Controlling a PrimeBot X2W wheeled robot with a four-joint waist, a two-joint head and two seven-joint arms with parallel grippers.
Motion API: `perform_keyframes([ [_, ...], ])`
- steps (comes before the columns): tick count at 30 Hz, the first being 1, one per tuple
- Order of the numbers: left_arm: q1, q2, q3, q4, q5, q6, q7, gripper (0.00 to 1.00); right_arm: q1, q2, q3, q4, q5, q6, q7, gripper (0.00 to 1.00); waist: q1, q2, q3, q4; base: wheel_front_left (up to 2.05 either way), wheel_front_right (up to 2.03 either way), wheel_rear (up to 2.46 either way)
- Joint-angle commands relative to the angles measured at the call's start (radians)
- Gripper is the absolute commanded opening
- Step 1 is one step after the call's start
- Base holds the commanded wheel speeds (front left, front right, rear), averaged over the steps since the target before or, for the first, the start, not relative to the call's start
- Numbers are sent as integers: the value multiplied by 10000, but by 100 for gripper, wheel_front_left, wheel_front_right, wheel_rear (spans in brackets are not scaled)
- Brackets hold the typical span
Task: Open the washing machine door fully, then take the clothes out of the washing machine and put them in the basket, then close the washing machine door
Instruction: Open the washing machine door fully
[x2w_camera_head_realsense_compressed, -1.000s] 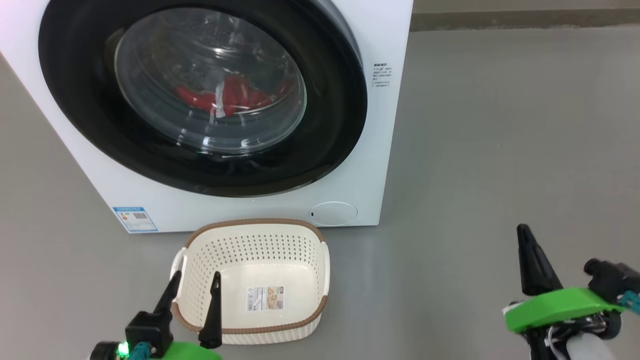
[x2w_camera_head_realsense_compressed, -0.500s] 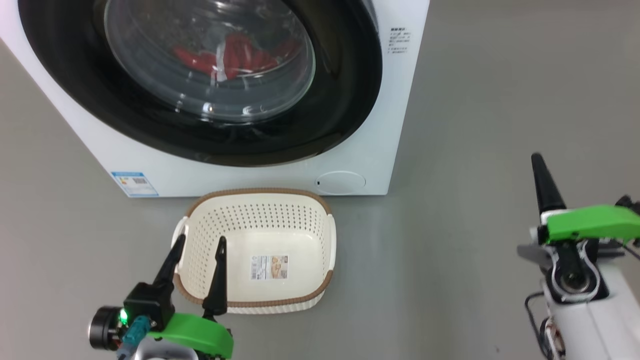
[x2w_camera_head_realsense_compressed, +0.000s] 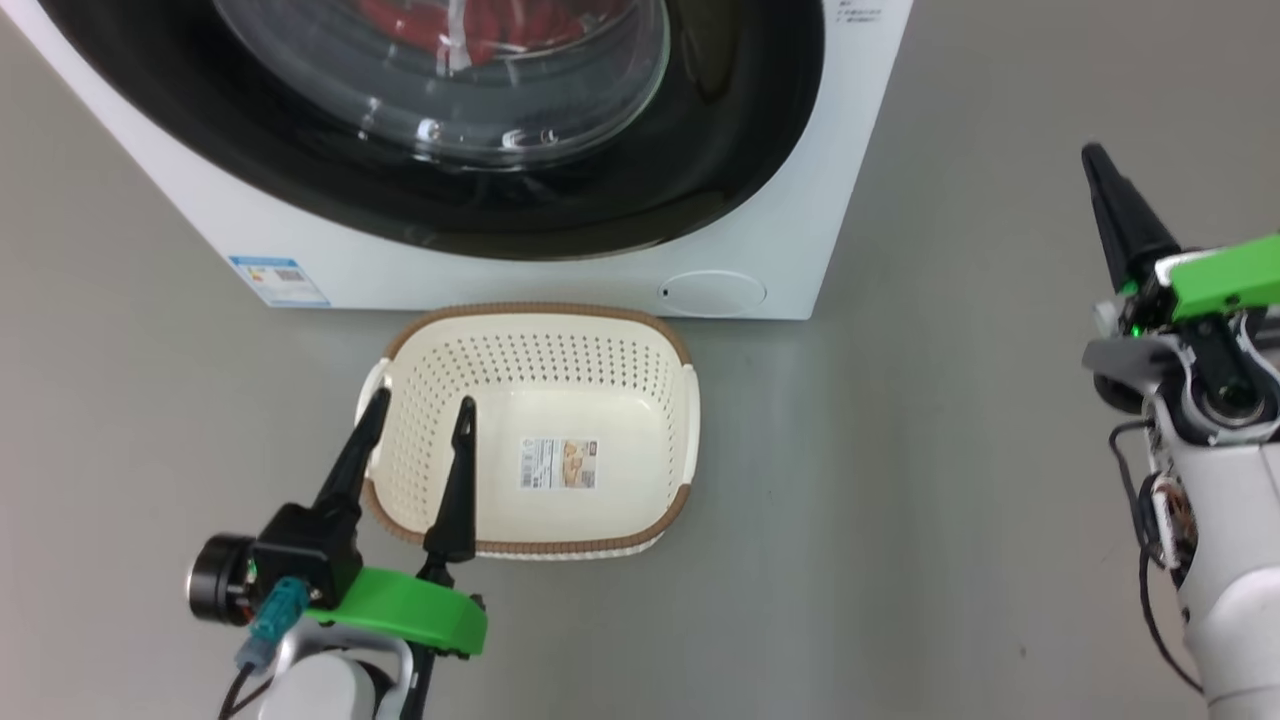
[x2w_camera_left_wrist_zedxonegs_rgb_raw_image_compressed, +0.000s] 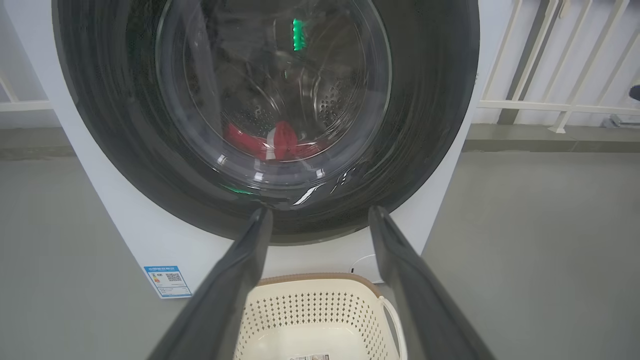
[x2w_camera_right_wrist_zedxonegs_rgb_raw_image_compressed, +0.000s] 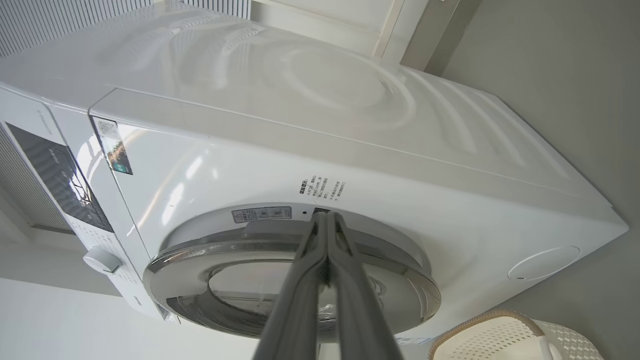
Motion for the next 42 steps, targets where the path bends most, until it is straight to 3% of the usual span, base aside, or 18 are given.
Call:
perform_keyframes([
  [1, -325, 95, 235, -326, 3, -11, -120, 100, -441, -105, 209, -144, 96, 6, 187, 0, 0, -1, 340, 247, 0, 0, 0],
  [20, -1222, 59, -449, -867, -304, 46, -120, 100, -3954, -540, 594, 1708, 647, 6, 2292, 0, 0, -1, 1802, 1168, 0, 0, 0],
  [42, -1580, 57, -1338, -1144, -624, 310, -120, 100, -6184, -343, 1016, 3262, 478, 6, 3010, 0, 0, -1, 2403, 1784, 0, 0, 0],
])
